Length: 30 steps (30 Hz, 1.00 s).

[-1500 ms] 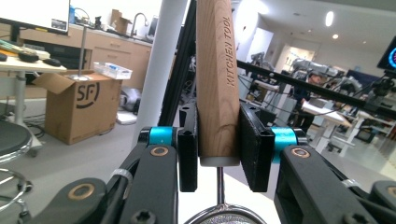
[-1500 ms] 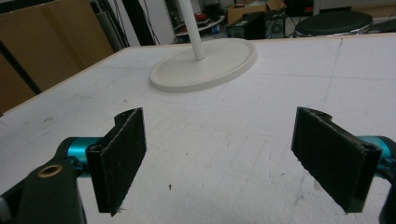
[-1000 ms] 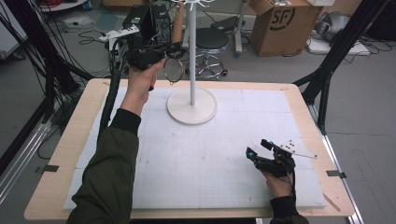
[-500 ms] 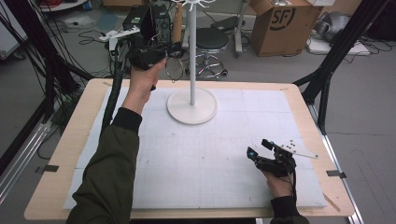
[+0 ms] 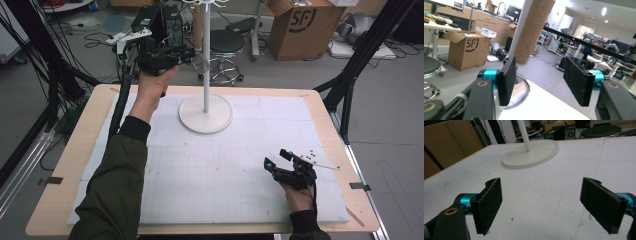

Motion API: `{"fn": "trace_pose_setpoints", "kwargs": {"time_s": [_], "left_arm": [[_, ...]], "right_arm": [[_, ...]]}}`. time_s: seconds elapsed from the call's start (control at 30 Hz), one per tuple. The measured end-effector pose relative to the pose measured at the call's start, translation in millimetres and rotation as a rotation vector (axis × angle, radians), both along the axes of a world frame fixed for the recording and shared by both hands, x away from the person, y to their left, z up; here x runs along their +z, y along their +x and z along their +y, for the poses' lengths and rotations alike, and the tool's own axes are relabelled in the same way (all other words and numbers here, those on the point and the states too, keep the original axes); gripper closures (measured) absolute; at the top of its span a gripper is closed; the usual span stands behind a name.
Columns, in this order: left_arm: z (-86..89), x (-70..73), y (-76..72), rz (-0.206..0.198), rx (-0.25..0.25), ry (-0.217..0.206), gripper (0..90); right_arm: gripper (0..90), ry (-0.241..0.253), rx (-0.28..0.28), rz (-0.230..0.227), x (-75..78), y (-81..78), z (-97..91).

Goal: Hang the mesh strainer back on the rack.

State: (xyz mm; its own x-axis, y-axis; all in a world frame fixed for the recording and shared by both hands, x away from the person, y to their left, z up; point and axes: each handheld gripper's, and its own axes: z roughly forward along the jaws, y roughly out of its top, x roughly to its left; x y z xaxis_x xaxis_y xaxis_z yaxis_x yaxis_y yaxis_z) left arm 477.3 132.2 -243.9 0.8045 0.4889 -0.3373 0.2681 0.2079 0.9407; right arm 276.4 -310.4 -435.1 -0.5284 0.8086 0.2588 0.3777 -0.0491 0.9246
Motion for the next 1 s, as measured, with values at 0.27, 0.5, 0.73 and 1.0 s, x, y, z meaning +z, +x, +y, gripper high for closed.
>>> {"fn": "trace_pose_setpoints", "kwargs": {"time_s": [0.27,0.5,0.73,1.0], "left_arm": [[6.2,-11.5,-22.4,-0.027,0.003,0.03,38.0],[17.1,-26.4,-41.9,-0.038,0.008,0.036,31.7],[26.5,-45.5,-59.8,-0.024,-0.011,0.019,31.1],[39.9,-67.6,-78.9,-0.029,-0.008,0.027,32.3]], "right_arm": [[14.8,-0.002,0.014,-0.011,0.4,-0.2,2.8],[14.6,-0.012,0.029,-0.033,2.3,-1.8,6.6],[14.7,-0.022,0.042,-0.031,2.8,-1.6,11.3],[14.7,-0.034,0.056,-0.034,3.1,-0.9,16.4]]}}
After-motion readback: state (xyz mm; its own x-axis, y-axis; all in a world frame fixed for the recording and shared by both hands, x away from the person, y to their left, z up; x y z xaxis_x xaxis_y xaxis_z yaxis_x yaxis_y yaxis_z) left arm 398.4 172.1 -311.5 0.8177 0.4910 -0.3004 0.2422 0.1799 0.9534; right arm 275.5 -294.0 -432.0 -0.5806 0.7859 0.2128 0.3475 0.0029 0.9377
